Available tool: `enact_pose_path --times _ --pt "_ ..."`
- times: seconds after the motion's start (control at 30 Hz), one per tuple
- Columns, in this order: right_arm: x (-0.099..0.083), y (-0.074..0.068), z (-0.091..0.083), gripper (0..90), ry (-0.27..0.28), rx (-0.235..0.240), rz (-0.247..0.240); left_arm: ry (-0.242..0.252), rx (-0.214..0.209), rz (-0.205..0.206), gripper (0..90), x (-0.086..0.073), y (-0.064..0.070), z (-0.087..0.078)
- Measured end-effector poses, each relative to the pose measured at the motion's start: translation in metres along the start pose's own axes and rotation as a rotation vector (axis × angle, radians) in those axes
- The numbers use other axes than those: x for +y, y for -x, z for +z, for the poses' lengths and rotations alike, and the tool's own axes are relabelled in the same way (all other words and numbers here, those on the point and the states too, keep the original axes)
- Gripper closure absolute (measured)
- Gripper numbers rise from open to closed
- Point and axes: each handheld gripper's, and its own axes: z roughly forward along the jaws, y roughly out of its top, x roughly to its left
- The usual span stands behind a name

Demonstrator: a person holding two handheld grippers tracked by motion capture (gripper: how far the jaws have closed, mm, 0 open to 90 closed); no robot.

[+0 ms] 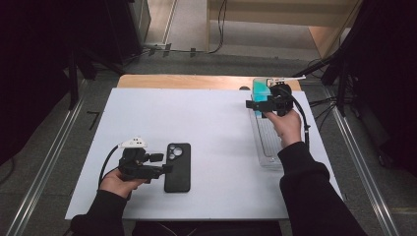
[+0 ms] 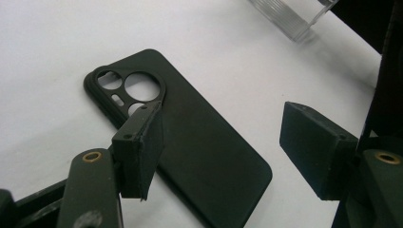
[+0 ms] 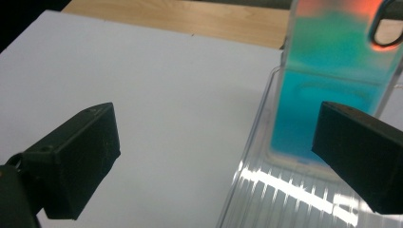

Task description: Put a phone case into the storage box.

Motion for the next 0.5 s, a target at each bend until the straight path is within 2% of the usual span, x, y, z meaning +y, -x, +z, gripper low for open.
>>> enact_pose_path --times 0.2,0.27,0.4,0.47,0.5 --pt "-0.007 -0.011 -0.01 1.6 0.0 0.054 -0.026 -0.023 -0.006 0.002 31.4 0.004 -0.004 0.003" --pt "-0.009 -0.015 -0.014 5.6 -0.002 0.081 -0.036 -0.025 -0.012 -0.005 31.3 0.006 -0.006 0.004" --pt "-0.017 -0.024 -0.019 6.3 -0.021 0.134 -0.076 -0.029 -0.024 -0.024 31.3 0.008 -0.009 0.005" --pt "-0.021 -0.029 -0.02 18.3 -0.028 0.161 -0.097 -0.027 -0.025 -0.027 31.3 0.008 -0.009 0.004" --pt "-0.024 -0.032 -0.021 19.0 -0.03 0.166 -0.111 -0.027 -0.025 -0.026 31.3 0.008 -0.009 0.004"
